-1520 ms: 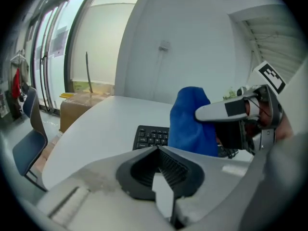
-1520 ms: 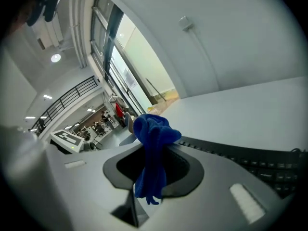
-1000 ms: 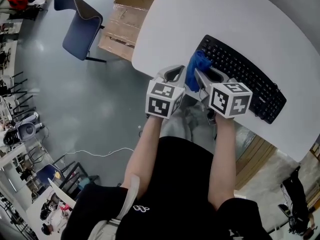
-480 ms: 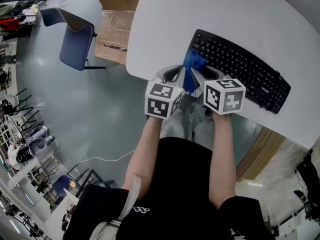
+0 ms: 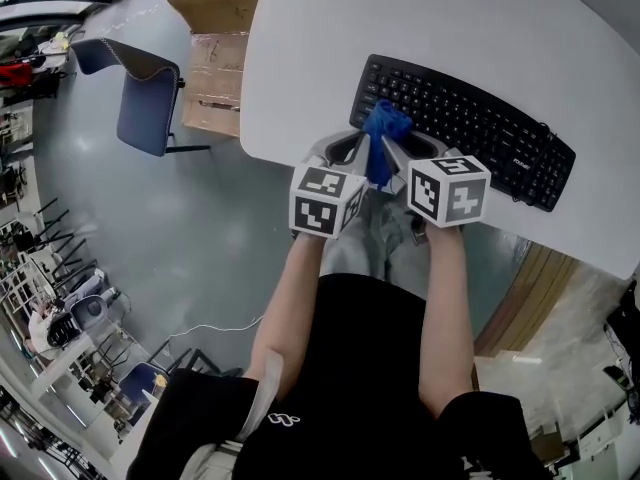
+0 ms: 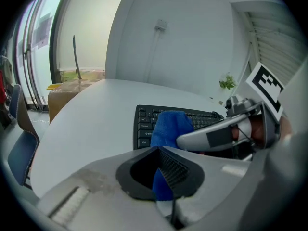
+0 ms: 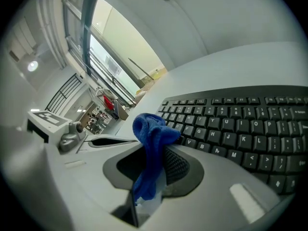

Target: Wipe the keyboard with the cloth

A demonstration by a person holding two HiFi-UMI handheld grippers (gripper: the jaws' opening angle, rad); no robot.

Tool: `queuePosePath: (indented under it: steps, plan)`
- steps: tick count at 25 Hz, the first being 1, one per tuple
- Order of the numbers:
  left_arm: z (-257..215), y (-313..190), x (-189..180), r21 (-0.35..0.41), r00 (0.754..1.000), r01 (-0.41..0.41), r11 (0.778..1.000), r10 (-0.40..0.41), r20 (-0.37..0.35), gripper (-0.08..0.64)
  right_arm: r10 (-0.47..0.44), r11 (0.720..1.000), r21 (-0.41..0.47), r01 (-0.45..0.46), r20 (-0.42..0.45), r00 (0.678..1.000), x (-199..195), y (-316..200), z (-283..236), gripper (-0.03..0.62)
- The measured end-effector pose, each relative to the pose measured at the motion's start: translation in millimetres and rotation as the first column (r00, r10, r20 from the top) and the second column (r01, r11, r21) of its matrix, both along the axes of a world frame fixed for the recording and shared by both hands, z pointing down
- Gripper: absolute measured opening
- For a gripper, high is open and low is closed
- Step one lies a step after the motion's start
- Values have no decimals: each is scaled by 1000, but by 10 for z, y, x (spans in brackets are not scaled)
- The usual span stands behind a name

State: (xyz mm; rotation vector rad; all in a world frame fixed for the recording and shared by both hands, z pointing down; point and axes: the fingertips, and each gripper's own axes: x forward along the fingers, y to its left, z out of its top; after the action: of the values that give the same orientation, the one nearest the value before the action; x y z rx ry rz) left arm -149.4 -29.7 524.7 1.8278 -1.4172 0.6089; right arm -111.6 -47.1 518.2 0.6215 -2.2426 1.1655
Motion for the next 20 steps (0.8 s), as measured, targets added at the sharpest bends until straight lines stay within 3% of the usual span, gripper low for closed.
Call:
queuePosePath:
  steps: [20]
  plan:
    - [4, -84, 635, 10, 995, -103, 995, 103, 4, -2, 101, 995, 10, -101, -2, 995, 675, -54, 2, 95]
